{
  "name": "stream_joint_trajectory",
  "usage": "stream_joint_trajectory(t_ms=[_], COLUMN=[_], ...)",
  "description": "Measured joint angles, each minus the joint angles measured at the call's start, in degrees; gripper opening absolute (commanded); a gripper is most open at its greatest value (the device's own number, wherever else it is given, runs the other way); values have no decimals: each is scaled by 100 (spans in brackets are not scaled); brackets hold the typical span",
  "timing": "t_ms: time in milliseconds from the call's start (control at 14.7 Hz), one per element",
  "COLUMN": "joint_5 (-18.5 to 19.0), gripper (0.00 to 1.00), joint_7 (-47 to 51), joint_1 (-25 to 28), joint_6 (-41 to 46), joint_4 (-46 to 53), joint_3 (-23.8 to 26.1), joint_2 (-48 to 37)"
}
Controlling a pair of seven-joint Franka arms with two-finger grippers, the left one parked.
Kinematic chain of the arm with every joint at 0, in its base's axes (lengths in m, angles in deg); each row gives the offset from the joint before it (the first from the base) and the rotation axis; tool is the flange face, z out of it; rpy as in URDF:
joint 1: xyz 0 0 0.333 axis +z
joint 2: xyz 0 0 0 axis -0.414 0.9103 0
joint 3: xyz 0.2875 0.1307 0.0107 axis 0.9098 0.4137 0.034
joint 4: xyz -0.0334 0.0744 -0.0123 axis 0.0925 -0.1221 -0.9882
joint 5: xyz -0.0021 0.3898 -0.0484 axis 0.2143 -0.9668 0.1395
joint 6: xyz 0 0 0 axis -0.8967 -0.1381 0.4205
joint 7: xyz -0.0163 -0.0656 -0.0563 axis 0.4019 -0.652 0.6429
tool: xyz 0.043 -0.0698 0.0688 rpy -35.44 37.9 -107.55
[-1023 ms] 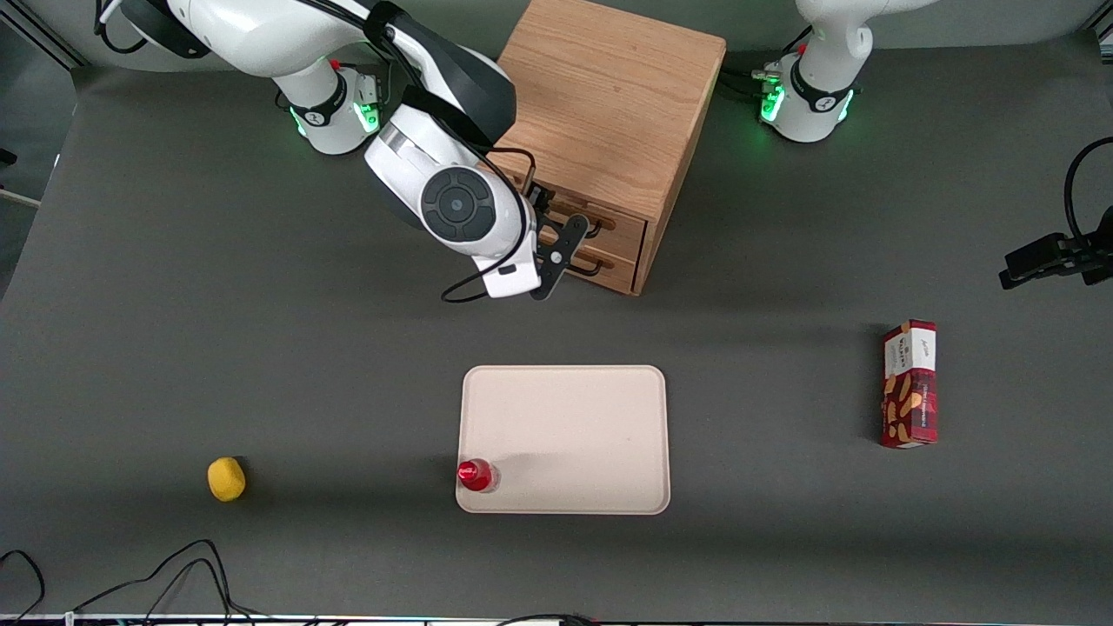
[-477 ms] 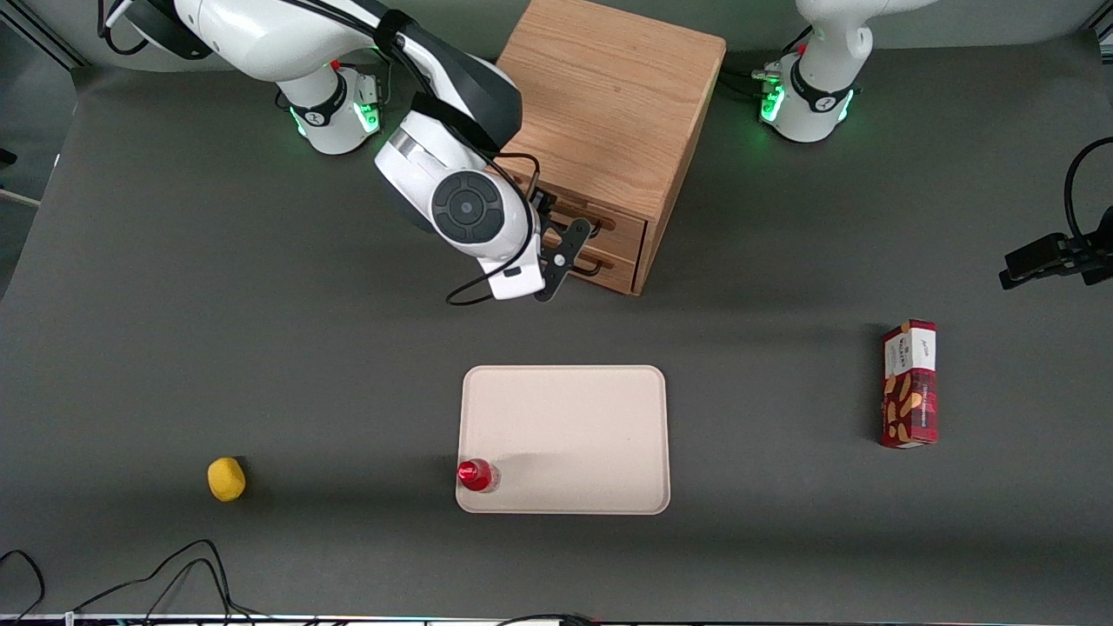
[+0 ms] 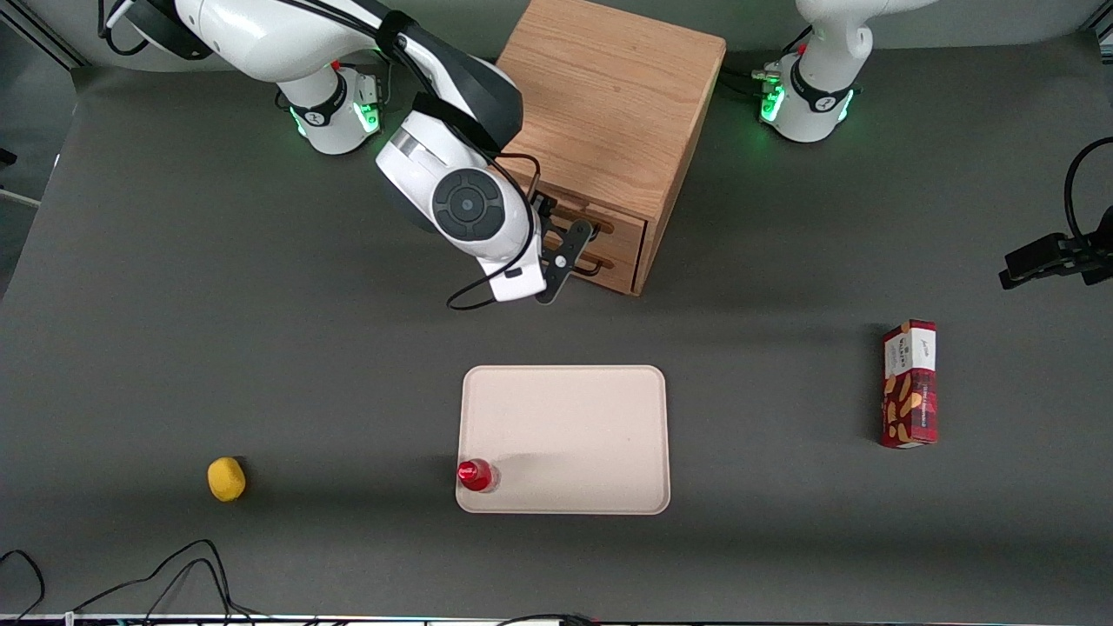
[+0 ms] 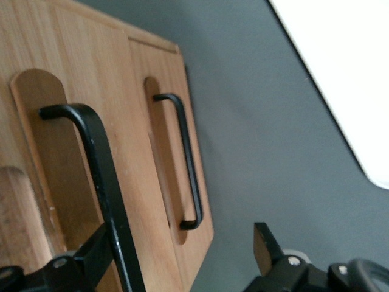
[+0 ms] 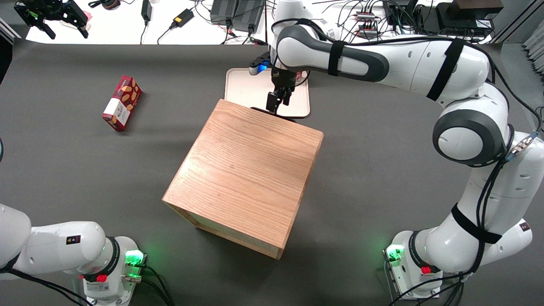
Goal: Open upper drawer
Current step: 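Pull the upper drawer outward by its handle with the right gripper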
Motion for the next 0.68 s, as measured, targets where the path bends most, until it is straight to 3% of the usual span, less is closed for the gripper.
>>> stream_joint_trajectory(t_ms=[682], joint_5=[33], gripper=[100], joint_7=[-613], joint_1=[-78], joint_6=[-614], joint_4=[22], joint_3=[-484], joint_2=[20])
